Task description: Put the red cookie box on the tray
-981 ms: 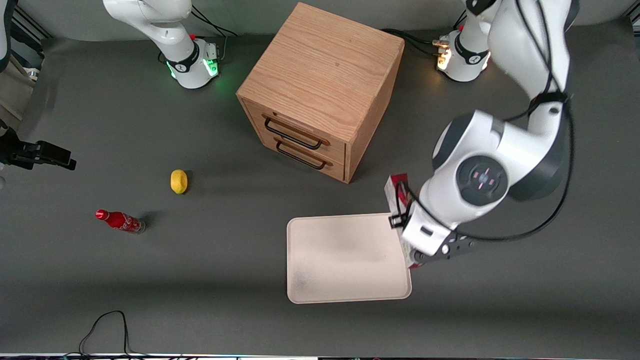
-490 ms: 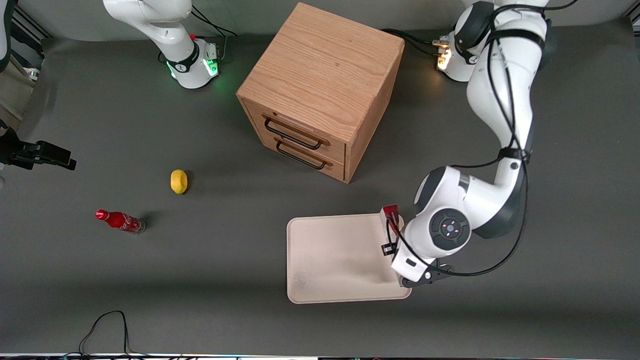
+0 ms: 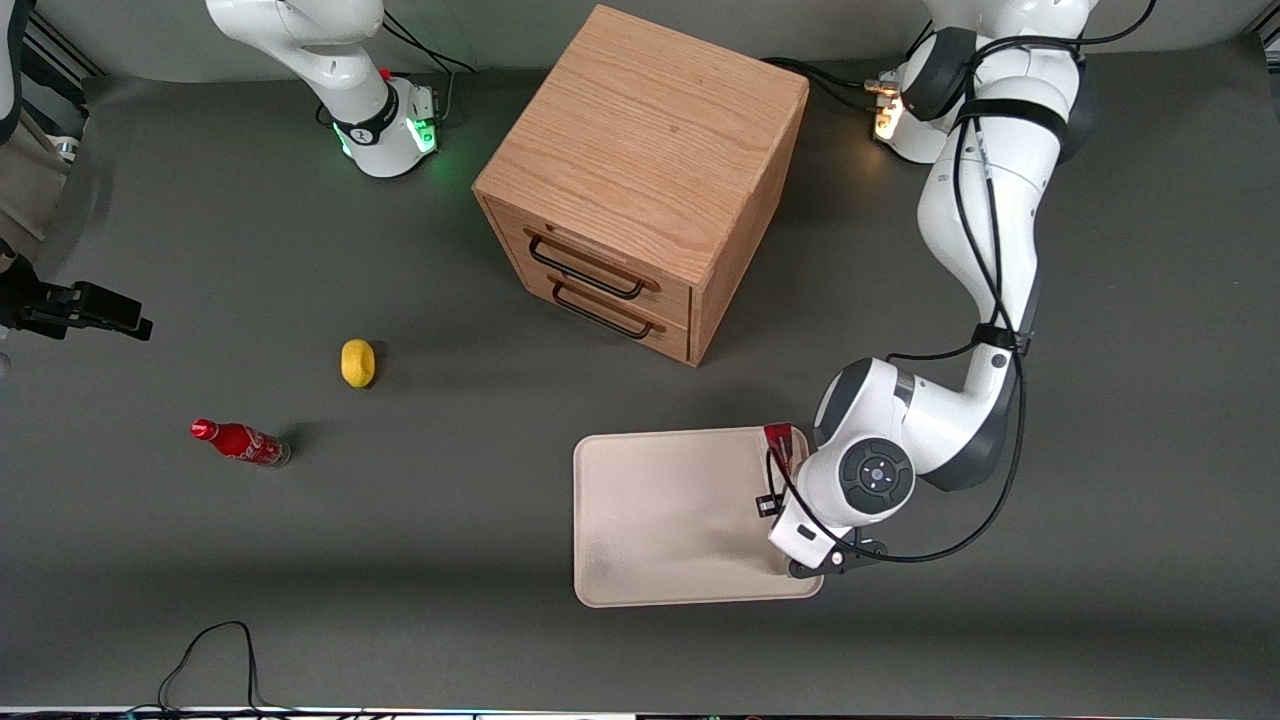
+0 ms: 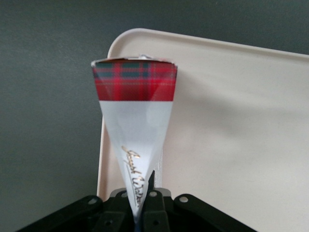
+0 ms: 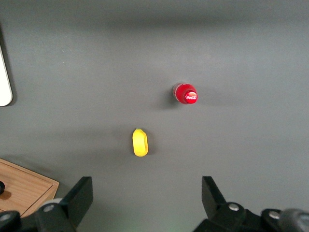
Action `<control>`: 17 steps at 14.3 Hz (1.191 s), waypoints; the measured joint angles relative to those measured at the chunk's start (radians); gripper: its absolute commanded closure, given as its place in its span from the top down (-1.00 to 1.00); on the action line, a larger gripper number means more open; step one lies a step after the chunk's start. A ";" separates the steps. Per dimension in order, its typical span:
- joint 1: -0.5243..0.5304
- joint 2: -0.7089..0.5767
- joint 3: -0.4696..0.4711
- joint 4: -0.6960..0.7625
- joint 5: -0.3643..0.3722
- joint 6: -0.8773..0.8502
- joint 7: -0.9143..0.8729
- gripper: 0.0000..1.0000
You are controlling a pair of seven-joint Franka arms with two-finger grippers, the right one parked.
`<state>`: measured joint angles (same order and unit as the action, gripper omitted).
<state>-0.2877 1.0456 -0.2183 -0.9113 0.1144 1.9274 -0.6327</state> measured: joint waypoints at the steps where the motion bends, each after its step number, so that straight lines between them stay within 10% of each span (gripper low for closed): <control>1: 0.000 0.003 0.000 -0.003 0.002 0.005 0.002 -1.00; 2: 0.000 0.005 0.000 -0.007 0.004 0.007 0.003 0.78; 3: 0.000 0.005 0.000 -0.009 0.006 0.008 0.004 1.00; 12: 0.006 -0.029 0.000 -0.010 0.013 0.011 0.004 1.00; 17: 0.052 -0.329 -0.001 -0.194 0.015 -0.114 0.007 1.00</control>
<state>-0.2358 0.7171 -0.2196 -1.1052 0.1293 1.8137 -0.6255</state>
